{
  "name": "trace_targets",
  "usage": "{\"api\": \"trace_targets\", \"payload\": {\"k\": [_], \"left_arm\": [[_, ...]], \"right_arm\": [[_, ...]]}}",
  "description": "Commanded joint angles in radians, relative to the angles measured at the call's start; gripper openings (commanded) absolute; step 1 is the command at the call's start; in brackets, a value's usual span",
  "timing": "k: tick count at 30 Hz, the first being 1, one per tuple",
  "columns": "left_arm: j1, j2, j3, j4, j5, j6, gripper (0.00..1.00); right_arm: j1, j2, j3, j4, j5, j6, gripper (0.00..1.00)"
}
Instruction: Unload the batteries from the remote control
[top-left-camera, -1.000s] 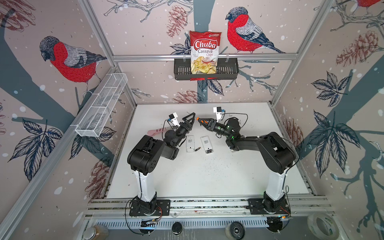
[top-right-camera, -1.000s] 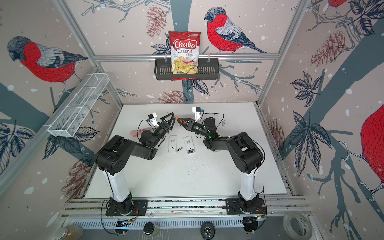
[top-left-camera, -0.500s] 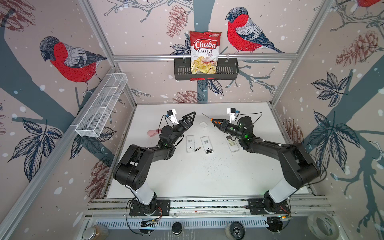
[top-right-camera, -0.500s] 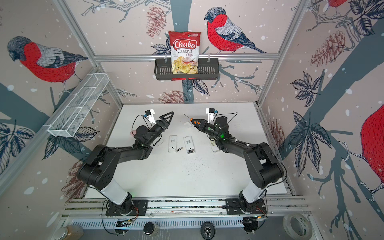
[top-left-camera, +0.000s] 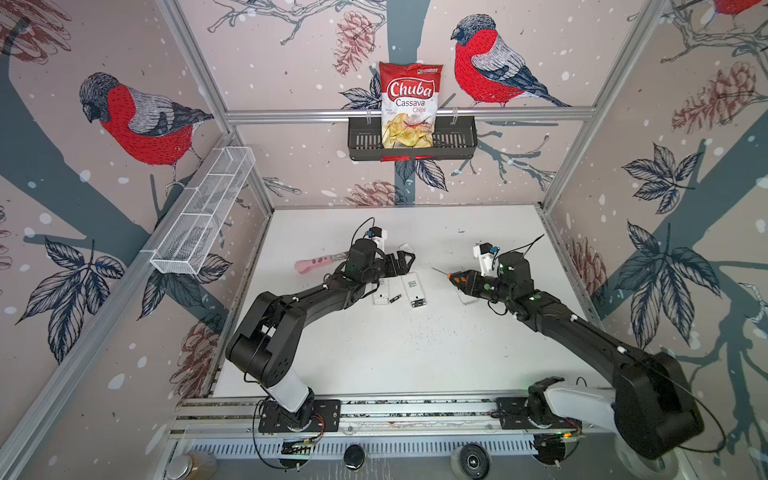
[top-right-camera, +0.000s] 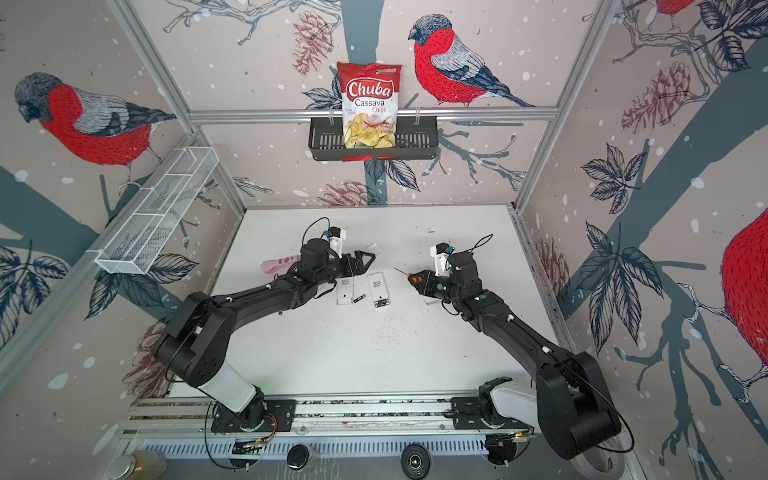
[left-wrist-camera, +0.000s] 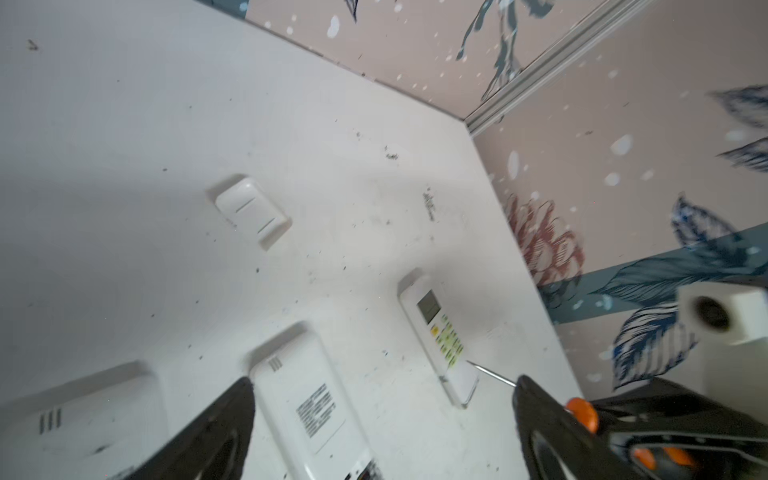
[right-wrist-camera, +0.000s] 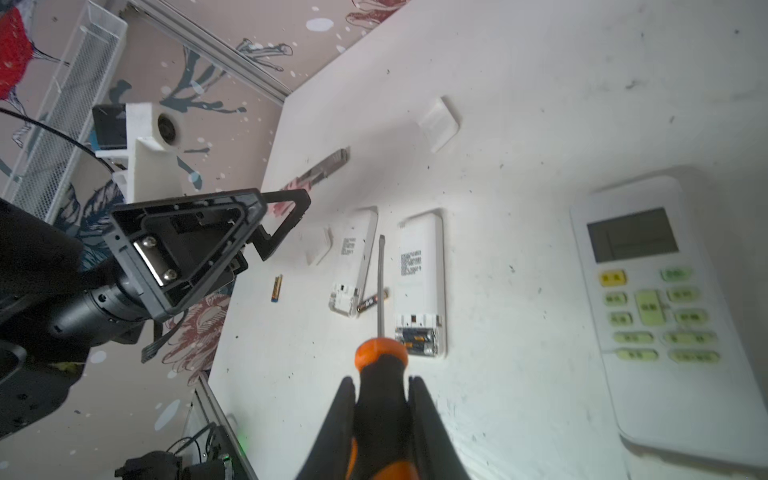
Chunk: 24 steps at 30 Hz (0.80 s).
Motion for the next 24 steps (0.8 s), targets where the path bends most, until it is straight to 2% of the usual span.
{"api": "trace_targets", "payload": {"k": [1, 8, 11, 20, 24], "left_arm": [[-0.022, 0.006, 0.042, -0.211, -0.115, 0.149, 0.97], [-0.057, 0.04, 0.073, -0.301, -0.199, 0.229, 0.95], [-0.074, 0.065, 0.081, -0.339, -0.215, 0.26, 0.88], [-0.121, 0.155, 0.23, -0.459, -0.259, 0.316, 0.64], [-0.124, 0.206, 0.279, -0.519, -0.263, 0.342, 0.62]], "right_arm": [[0.031, -0.039, -0.009, -0.174, 0.043, -0.074, 0.03], [0.153, -0.089, -0.035, -0.302, 0.179, -0.081, 0.03], [0.175, -0.115, -0.051, -0.3, 0.172, -0.072, 0.03], [0.222, -0.103, -0.052, -0.289, 0.171, -0.064, 0.03], [0.228, -0.079, -0.052, -0.28, 0.183, -0.07, 0.03]]}}
